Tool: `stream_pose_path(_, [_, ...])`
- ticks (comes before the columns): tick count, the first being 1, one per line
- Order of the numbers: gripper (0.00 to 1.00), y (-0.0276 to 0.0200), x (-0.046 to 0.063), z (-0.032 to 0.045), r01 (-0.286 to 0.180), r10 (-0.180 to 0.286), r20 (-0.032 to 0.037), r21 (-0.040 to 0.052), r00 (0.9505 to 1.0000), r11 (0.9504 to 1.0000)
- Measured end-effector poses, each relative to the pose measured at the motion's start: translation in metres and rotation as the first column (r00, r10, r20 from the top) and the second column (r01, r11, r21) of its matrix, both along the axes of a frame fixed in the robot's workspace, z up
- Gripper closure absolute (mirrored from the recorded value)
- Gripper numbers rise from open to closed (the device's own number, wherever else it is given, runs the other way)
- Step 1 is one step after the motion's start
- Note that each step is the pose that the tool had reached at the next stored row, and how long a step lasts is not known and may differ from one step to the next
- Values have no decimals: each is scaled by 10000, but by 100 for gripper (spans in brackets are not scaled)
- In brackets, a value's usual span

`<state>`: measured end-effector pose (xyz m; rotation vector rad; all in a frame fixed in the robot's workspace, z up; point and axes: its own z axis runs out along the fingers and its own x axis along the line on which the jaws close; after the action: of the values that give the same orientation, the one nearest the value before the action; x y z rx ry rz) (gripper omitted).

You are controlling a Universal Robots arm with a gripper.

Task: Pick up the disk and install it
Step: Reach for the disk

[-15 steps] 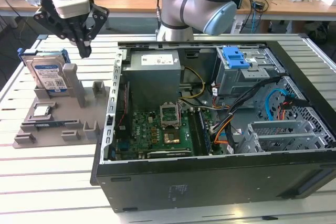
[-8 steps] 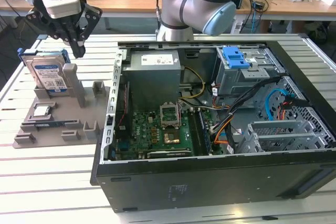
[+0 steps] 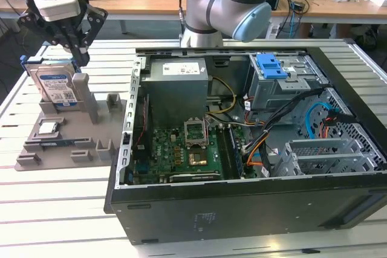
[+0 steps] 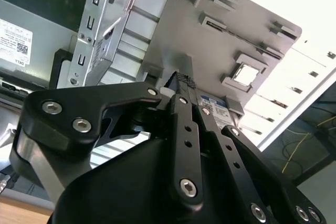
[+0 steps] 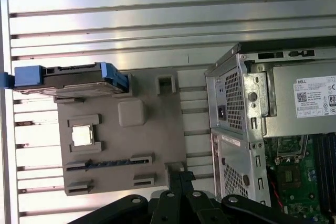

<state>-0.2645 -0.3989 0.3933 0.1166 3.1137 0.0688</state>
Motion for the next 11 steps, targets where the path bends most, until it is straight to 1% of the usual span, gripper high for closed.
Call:
stream_pose_path(4, [90,0,-102,0,0,0,0,0,10000,10000])
stream_pose_path(9, [90,0,-182,0,0,0,0,1,10000,10000])
stream_pose_path(11, [90,0,-246,0,-1,1,0,0,10000,10000])
